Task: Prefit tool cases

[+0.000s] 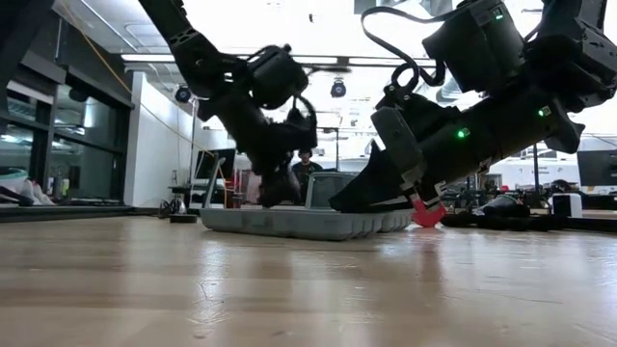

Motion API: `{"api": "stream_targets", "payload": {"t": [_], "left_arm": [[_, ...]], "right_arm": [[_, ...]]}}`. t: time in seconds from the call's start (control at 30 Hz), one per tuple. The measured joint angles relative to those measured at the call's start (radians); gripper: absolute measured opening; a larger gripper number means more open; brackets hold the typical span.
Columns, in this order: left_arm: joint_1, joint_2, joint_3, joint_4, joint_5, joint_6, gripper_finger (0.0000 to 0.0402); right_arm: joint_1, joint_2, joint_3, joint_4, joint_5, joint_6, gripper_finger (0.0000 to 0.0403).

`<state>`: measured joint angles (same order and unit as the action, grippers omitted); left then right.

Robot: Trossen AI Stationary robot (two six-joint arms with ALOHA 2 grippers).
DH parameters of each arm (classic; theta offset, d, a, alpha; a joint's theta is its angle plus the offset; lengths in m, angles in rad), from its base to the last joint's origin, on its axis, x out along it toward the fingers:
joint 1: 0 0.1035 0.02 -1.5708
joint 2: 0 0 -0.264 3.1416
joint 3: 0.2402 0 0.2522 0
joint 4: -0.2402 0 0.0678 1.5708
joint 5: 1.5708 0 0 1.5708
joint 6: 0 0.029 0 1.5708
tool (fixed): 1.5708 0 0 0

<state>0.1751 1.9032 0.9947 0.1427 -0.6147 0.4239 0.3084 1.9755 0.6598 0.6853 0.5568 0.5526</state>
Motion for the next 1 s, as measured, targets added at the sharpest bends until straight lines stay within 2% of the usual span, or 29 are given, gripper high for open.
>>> {"api": "stream_targets", "payload": {"t": [0.17,0.37,0.73,0.87,1.0], "left_arm": [[-0.005,-0.001,0.000,-0.014,0.037,-0.012,0.0147],[-0.020,-0.003,0.000,-0.149,0.003,-0.094,0.0147],[-0.126,-0.101,0.000,-0.210,-0.014,-0.121,0.0147],[-0.122,-0.153,0.001,-0.338,-0.060,-0.197,0.0147],[-0.087,-0.171,0.001,-0.499,-0.041,-0.309,0.0147]], "right_arm": [[0.002,0.000,0.000,-0.003,0.000,0.015,0.0112],[0.015,-0.006,-0.005,0.062,0.021,-0.044,0.0112],[-0.065,-0.102,-0.006,0.062,-0.032,-0.128,0.0112],[-0.097,-0.153,-0.003,0.015,-0.033,-0.146,0.0112],[-0.142,-0.181,-0.003,-0.123,-0.028,-0.084,0.0112]]}}
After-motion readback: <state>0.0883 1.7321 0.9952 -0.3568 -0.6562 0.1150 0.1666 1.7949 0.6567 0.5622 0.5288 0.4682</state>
